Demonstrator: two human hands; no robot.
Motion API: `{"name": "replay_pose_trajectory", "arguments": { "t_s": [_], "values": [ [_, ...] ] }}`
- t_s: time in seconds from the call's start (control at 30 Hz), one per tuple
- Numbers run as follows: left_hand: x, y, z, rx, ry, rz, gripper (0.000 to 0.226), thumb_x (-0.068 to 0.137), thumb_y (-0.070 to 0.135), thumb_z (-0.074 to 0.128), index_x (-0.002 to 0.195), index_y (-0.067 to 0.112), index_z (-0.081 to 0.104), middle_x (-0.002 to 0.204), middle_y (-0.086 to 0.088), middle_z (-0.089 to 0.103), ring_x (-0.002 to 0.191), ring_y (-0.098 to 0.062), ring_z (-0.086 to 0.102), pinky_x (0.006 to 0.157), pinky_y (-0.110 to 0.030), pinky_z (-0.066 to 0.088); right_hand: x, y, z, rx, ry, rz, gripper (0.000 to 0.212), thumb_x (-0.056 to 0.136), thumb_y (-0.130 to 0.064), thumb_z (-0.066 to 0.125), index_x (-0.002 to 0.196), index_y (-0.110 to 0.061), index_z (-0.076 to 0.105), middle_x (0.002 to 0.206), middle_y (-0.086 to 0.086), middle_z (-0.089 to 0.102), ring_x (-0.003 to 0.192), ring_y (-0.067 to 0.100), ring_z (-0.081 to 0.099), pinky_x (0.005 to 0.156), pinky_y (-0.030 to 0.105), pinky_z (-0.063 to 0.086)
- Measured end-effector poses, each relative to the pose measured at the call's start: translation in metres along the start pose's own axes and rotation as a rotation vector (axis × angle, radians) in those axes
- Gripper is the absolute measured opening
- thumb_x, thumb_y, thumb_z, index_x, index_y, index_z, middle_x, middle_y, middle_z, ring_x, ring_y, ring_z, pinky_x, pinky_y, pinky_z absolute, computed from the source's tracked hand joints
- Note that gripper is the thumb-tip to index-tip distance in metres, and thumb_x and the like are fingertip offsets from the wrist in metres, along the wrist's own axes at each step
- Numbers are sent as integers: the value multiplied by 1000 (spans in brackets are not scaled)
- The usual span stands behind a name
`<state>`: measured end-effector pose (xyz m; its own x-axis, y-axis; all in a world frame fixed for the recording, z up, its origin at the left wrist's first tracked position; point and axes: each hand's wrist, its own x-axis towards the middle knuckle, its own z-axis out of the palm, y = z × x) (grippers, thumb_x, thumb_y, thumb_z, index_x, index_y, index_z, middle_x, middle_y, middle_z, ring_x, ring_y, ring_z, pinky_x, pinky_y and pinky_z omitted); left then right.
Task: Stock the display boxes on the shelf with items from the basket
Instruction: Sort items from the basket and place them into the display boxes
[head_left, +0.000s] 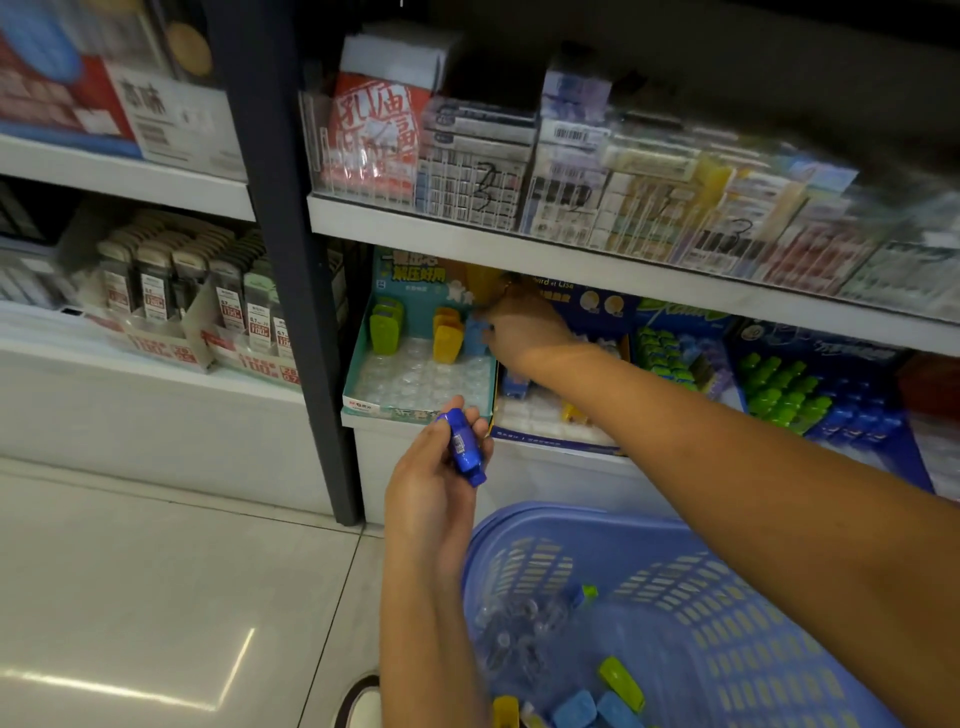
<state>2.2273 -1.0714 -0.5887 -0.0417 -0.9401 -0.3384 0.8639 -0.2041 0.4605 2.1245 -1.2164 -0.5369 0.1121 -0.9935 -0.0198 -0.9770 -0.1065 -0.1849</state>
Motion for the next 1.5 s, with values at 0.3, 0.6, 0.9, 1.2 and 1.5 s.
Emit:
{"name": "replay_pose_trajectory", "arguments": {
  "t_s": [0.3, 0.6, 0.9, 1.2, 1.5],
  "values": [
    [-14, -23, 20, 157, 5, 57, 18, 97, 10, 48, 106, -1, 59, 92, -10, 69, 84, -17, 69, 77, -27, 58, -157, 43, 0, 948, 106, -98, 23, 83, -31, 69, 104, -38, 62, 95, -18, 63, 80, 5, 66, 72, 22, 56],
    [-39, -87, 68, 248, -170, -80, 23, 95, 13, 52, 109, -1, 63, 102, -14, 72, 92, -21, 70, 78, -25, 58, -212, 114, -15, 1144, 334, 32, 17, 83, -9, 68, 89, -26, 70, 77, -8, 74, 68, 6, 68, 65, 11, 49],
    [-44, -147, 92, 590, -388, -134, 17, 96, 9, 49, 101, 8, 64, 81, -3, 74, 72, -9, 70, 64, -16, 54, -234, 193, -34, 1364, 238, 283, 9, 82, -10, 68, 90, -8, 72, 78, 6, 73, 71, 16, 67, 67, 21, 56],
    [-38, -218, 124, 915, -527, -32, 24, 97, 16, 50, 119, 13, 60, 107, -2, 69, 98, -13, 66, 82, -18, 54, -253, 268, -55, 1236, 458, 394, 9, 76, -11, 75, 85, -12, 73, 72, 2, 71, 62, 5, 65, 64, 14, 54],
    [-12, -261, 122, 2075, -819, 486, 65, 98, 26, 46, 152, 14, 12, 160, 0, 8, 148, -15, 3, 116, -22, 5, -225, 378, -61, 577, 580, 493, 21, 73, -9, 78, 93, -3, 73, 81, 13, 71, 65, 12, 60, 63, 11, 47]
  ]
}}
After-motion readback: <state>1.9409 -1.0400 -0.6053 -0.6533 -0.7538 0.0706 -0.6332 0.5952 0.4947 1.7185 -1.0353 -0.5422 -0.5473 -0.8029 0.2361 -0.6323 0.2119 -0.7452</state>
